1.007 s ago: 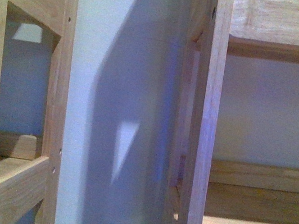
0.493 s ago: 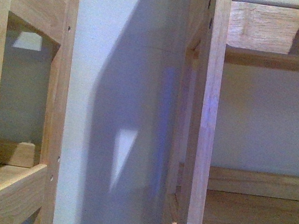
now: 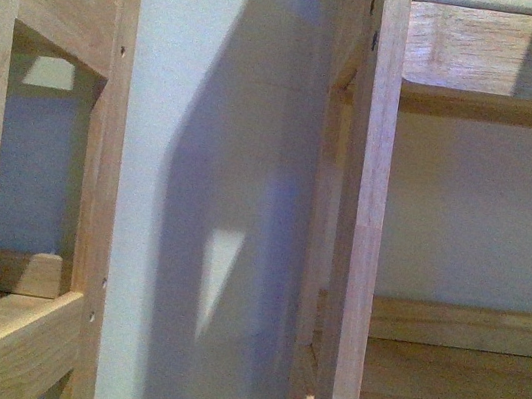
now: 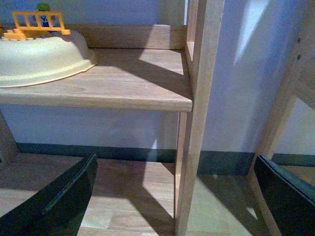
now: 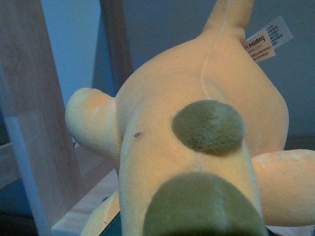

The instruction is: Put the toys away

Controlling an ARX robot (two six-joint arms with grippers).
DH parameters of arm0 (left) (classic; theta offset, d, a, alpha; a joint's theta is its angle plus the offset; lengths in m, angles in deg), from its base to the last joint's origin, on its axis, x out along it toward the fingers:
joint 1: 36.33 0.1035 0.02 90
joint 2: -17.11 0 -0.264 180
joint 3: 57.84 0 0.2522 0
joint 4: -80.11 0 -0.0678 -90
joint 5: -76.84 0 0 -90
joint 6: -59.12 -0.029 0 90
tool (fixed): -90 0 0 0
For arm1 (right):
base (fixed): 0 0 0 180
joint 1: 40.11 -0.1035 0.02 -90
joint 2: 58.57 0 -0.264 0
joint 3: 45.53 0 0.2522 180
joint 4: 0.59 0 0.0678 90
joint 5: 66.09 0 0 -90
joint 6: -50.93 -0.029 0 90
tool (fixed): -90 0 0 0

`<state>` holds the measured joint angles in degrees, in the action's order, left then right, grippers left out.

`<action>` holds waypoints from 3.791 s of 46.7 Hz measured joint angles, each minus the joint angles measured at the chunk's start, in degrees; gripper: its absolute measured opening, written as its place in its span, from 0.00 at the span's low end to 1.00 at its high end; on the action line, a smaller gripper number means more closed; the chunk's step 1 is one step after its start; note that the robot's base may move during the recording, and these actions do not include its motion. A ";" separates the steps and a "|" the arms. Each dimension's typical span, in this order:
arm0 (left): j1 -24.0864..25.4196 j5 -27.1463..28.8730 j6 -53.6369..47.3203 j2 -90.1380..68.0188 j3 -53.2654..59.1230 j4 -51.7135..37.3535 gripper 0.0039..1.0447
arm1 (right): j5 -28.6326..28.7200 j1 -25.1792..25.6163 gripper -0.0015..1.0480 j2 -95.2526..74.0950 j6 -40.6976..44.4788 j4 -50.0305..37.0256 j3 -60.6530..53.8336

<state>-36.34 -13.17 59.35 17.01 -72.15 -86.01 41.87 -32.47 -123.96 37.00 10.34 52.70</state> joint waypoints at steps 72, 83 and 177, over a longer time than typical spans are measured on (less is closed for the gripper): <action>0.00 0.00 0.00 0.00 0.00 0.00 0.95 | -0.24 -11.15 0.30 -36.20 -4.92 15.39 40.81; 0.00 0.00 0.00 0.00 0.00 0.00 0.95 | 0.09 -11.52 0.57 -33.68 -4.81 13.46 37.16; 0.00 0.00 0.00 0.00 0.00 0.00 0.95 | -17.90 -7.43 0.18 51.10 12.94 8.96 -64.17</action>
<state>-36.34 -13.17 59.35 17.01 -72.15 -86.01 23.97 -39.91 -72.86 49.94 19.30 -11.48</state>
